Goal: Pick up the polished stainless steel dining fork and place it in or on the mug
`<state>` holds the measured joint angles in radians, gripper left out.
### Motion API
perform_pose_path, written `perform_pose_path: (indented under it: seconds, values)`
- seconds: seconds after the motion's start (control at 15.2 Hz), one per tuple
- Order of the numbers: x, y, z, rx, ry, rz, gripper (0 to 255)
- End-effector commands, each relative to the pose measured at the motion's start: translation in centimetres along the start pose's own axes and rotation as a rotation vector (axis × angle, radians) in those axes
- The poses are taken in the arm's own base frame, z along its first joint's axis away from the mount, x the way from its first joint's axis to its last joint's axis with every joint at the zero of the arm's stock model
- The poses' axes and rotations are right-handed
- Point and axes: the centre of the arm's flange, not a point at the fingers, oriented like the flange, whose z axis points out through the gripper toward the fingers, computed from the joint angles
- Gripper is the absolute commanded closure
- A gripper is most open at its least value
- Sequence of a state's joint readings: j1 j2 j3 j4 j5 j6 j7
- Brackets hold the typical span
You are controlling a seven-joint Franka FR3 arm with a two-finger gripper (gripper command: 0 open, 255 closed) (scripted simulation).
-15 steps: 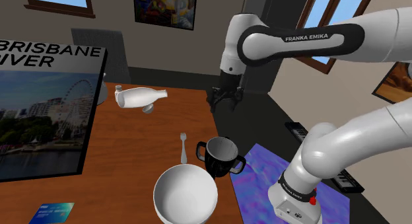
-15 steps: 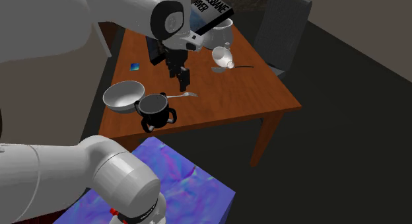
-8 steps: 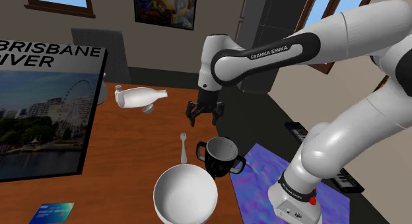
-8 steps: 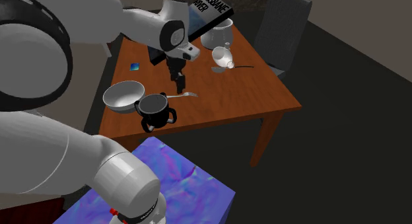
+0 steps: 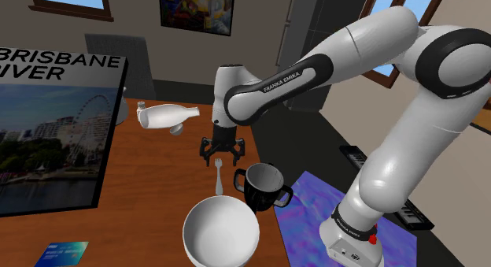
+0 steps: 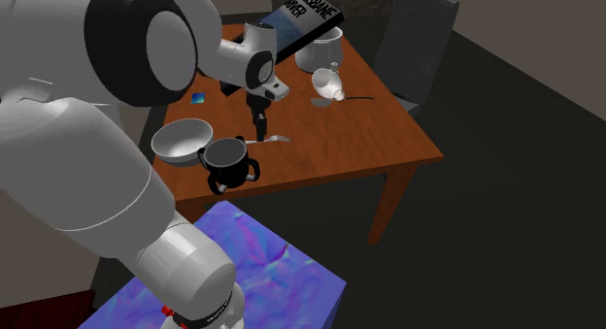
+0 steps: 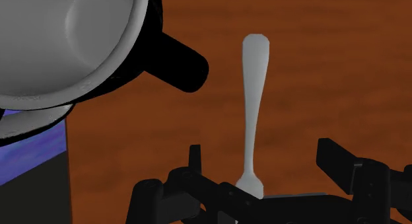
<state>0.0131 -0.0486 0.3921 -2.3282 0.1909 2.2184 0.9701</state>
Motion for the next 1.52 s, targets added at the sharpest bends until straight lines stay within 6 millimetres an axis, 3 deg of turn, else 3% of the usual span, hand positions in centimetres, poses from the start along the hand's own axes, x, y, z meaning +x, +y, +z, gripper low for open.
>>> perform_pose_path:
  seconds: [0.0, 0.4, 0.86, 0.92, 1.45]
  values:
    - [0.2, -0.5, 1.3, 0.001, -0.002, 0.01, 0]
    - [0.1, -0.5, 4.2, 0.001, -0.002, 0.01, 0]
    - [0.1, -0.5, 4.2, 0.001, -0.002, 0.01, 0]
    - [0.1, -0.5, 4.2, 0.001, -0.002, 0.01, 255]
    - [0.1, -0.5, 4.2, 0.001, -0.002, 0.01, 255]
